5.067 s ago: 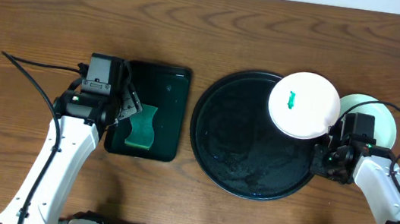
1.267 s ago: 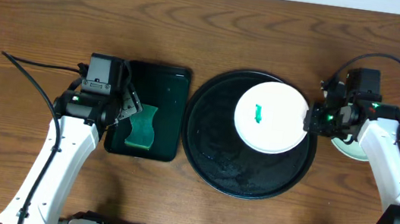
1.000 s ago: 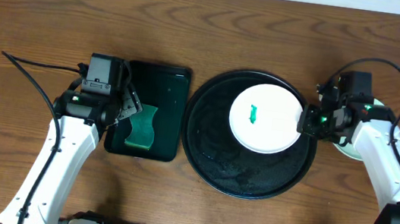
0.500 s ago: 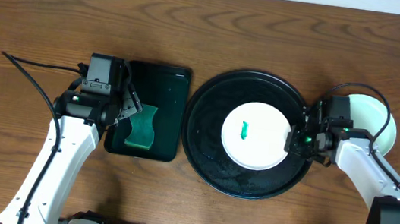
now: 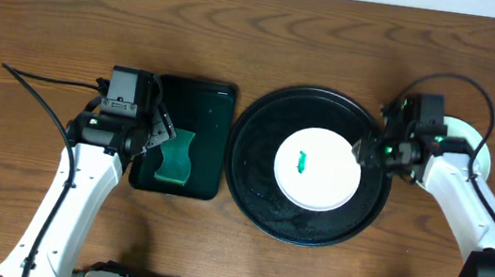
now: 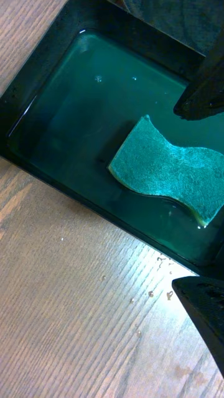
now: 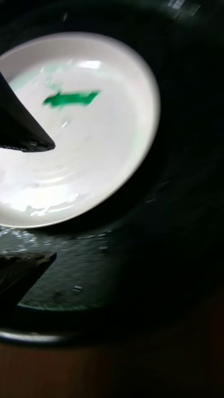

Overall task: Clean dirty plates on tray and stack at the side
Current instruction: 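Place the pink plate onto the round black tray with the right gripper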

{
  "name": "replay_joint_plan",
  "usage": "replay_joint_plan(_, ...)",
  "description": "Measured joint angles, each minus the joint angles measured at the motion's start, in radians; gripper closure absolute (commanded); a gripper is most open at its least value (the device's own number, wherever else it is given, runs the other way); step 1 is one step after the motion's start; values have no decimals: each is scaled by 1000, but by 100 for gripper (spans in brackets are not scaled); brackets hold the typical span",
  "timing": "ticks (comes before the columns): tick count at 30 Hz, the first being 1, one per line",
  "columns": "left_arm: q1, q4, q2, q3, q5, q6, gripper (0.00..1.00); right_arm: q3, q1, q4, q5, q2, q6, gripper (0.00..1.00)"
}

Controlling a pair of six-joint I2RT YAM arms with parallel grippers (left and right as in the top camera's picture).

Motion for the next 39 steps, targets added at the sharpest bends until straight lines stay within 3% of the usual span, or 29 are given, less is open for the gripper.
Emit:
replay_joint_plan(10,0,0,0,0,0,0,20,-37,3,-40,9,0,-23,63)
replay_joint_plan(15,0,0,0,0,0,0,20,-82,13,5,11,0,-46,75)
replay_joint_plan(23,0,0,0,0,0,0,20,-149,35,59,18,0,-47,81)
replay_joint_plan(31,0,0,0,0,0,0,20,-175,35,82,24,0,-53,98)
replay_joint_plan(36,0,0,0,0,0,0,20,-175,35,85,43,0,-52,97)
replay_joint_plan(39,0,0,0,0,0,0,19,-176,39,88,55,0,-56,87)
